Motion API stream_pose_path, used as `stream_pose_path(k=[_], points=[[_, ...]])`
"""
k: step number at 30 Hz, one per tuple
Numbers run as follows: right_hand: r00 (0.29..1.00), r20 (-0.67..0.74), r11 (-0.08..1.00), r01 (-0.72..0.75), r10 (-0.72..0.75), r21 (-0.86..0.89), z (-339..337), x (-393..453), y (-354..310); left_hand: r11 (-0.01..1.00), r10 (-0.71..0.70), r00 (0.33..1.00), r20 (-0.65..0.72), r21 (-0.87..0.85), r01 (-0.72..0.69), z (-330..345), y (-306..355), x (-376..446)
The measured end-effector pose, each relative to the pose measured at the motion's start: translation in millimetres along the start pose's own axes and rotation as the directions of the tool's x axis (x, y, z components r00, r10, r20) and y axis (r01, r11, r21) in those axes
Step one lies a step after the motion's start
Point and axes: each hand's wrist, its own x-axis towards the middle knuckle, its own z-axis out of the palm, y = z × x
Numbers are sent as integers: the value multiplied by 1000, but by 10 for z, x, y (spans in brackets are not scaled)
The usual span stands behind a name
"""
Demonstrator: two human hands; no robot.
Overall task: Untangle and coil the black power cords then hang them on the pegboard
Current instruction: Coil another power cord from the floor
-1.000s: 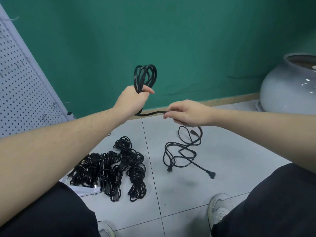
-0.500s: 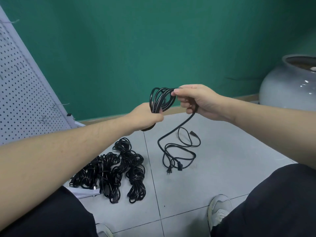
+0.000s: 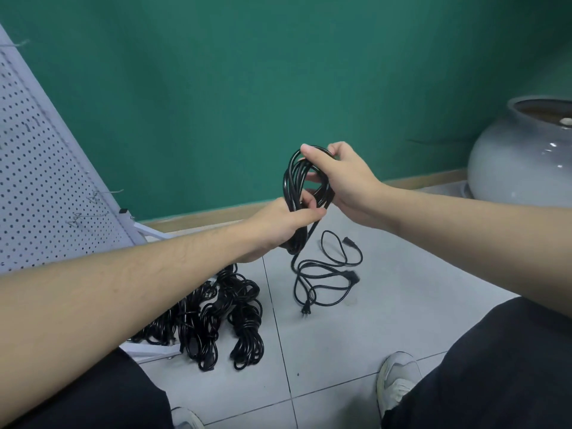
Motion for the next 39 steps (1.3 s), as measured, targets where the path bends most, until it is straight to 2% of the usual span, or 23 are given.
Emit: stream_pose_path(k=[6,9,12,17,20,22,24,26,28,30,32,34,36,39], points=[[999,-44,1000,16,-17,-21,118,-22,-17,999,39,999,-4,35,-39,-60,50,-9],[999,-37,998,-35,37,58,123,-46,-93,998,55,996,-67,-36,-58,-53,83,-22],[981,99,980,-176,166,95,99,-68,-76,989,14,992,-123,-146,-32,-70,81,3],[839,408,933,-318,361,-171,67,-182,142,964,0,969,-248,-257,-66,-155,121,49],[762,489,902,-307,424,-303,82,-227,198,960,-29,948,-316,-275,-62,-208,161,52],[785,469,889,-217,404,-403,112,-242,239,963,-98,935,-342,-270,2,-280,159,70],[850,431,828,-10,303,-561,119,-241,249,985,-94,941,-324,-167,41,-374,152,78],[879,435,629,227,197,-743,83,-226,208,996,-82,946,-313,12,91,-451,158,39],[860,497,422,409,119,-809,47,-219,152,986,-134,936,-324,53,160,-497,116,39],[834,547,299,504,78,-811,20,-204,118,971,-139,941,-309,143,190,-501,55,47],[822,564,170,546,80,-820,5,-203,79,924,-121,957,-264,322,206,-480,39,28],[816,573,33,573,77,-819,-15,-219,36,889,-154,965,-211,397,228,-445,63,-7],[808,585,-20,587,74,-809,-29,-234,17,882,-201,965,-168,398,253,-435,68,-41],[769,634,94,627,78,-773,-72,-231,33,896,-246,957,-152,341,285,-434,42,-57]])
